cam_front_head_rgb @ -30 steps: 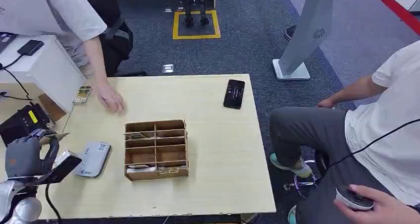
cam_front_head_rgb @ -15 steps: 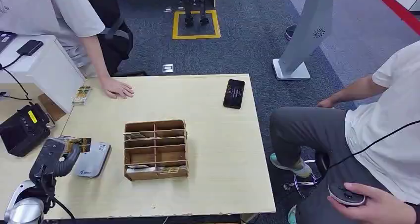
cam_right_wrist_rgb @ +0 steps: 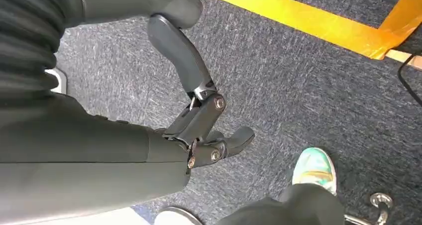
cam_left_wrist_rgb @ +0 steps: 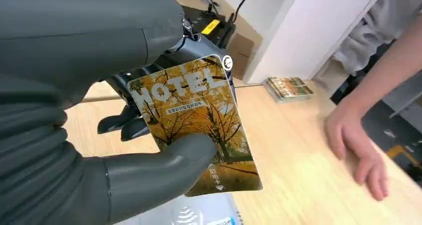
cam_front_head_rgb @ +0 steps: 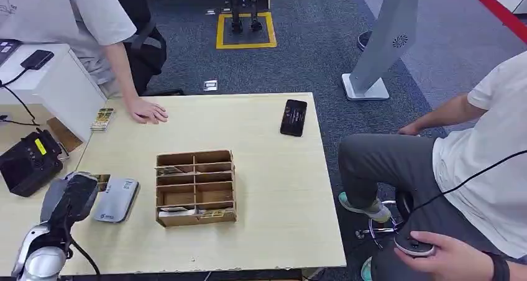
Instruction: Pass the card to the sensor for recognition and then transmit it.
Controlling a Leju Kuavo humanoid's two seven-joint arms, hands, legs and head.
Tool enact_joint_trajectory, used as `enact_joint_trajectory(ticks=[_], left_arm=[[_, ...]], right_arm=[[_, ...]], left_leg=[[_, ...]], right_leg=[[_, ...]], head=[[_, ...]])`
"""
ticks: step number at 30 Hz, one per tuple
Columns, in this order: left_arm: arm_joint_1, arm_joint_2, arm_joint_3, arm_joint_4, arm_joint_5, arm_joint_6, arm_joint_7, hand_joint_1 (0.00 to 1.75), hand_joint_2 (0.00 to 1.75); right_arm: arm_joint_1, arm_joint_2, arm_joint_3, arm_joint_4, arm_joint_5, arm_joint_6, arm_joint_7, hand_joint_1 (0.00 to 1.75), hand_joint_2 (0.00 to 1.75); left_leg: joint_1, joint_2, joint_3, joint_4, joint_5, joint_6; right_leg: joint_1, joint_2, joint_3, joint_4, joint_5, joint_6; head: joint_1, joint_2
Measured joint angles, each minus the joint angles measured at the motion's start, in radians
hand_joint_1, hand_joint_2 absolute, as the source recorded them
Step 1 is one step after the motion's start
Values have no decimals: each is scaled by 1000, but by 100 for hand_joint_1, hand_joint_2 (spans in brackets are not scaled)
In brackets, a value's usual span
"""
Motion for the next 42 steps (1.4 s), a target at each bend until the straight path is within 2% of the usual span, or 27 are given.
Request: enact_joint_trajectory(ticks=[9,22,31,34,37,42], left_arm=[[0,-18,-10,37,-12,3,0,175,175],[0,-18,-10,49,-13,3,0,175,175],[0,-36,-26,63,-31,-16,3,175,175],[0,-42,-38,71,-68,-23,21,175,175],[-2,-53,-51,92,-160,12,52,175,175],[-10,-66,-58,129,-185,34,52,175,175]], right_arm=[[0,2,0,0,1,1,0,0,175],[0,2,0,0,1,1,0,0,175],[0,2,0,0,5,2,0,0,175],[-1,2,0,0,10,3,2,0,175],[-2,3,2,0,14,5,1,0,175],[-6,6,3,0,20,7,4,0,175]], left_leg=[[0,0,0,0,0,0],[0,0,0,0,0,0],[0,0,0,0,0,0],[0,0,0,0,0,0],[0,0,0,0,0,0],[0,0,0,0,0,0]], right_leg=[[0,0,0,0,0,0],[0,0,0,0,0,0],[0,0,0,0,0,0],[0,0,0,0,0,0],[0,0,0,0,0,0],[0,0,0,0,0,0]], head=[[0,0],[0,0],[0,0],[0,0],[0,0],[0,0]])
